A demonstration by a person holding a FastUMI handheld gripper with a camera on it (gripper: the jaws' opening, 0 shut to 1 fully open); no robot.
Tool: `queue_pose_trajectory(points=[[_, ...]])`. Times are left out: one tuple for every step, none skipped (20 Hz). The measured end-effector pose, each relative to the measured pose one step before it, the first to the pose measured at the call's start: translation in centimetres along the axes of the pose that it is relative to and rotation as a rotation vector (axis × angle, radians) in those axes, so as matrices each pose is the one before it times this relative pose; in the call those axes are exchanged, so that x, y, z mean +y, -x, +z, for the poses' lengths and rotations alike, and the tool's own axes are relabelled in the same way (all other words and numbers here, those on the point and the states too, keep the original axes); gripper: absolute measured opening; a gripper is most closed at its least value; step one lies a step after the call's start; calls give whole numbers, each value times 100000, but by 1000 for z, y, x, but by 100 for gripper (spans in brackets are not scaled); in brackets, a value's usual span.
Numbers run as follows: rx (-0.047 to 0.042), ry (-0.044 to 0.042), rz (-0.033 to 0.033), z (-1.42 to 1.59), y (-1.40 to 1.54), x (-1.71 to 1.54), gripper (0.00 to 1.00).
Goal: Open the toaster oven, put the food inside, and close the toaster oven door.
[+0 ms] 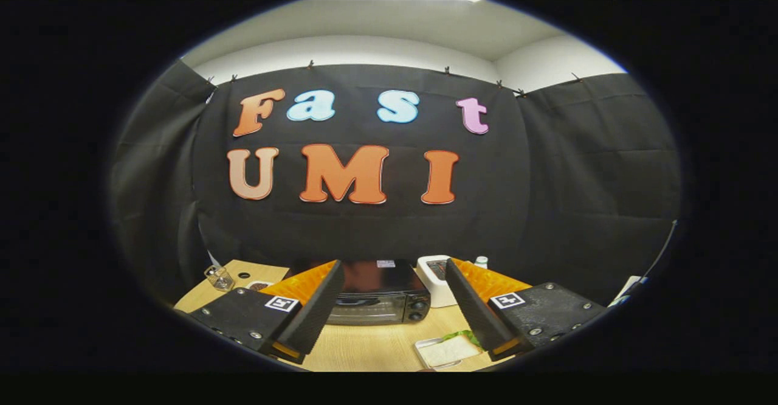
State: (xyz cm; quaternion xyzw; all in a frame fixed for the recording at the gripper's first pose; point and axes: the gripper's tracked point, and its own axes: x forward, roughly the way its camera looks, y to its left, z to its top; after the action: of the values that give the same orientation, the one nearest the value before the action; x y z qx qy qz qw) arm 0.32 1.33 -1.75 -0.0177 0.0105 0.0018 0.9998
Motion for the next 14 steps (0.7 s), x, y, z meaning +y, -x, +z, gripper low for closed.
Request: queue_pose_trajectory(points=[[889,492,374,-448,-226,182,99],[852,476,435,-512,-261,123,99],[757,453,839,-395,-340,299,99],[79,374,1087,-250,-374,392,99],[-363,436,1250,-185,-645,497,99],[-730,619,1440,-355,-695,461,99],[-117,965,933,-417,-787,548,99],[249,1184,869,-645,-929,357,99],[586,1433,1052,-861,-848,402,99],[964,1653,1127,-877,-915,536,99],[745,2061,1047,-856,-941,509,99],[1115,2318,1008,-784,-838,516,99],[1356,2166,1107,-768,-814,558,99],[882,1724,1251,-768,-808,456,100]])
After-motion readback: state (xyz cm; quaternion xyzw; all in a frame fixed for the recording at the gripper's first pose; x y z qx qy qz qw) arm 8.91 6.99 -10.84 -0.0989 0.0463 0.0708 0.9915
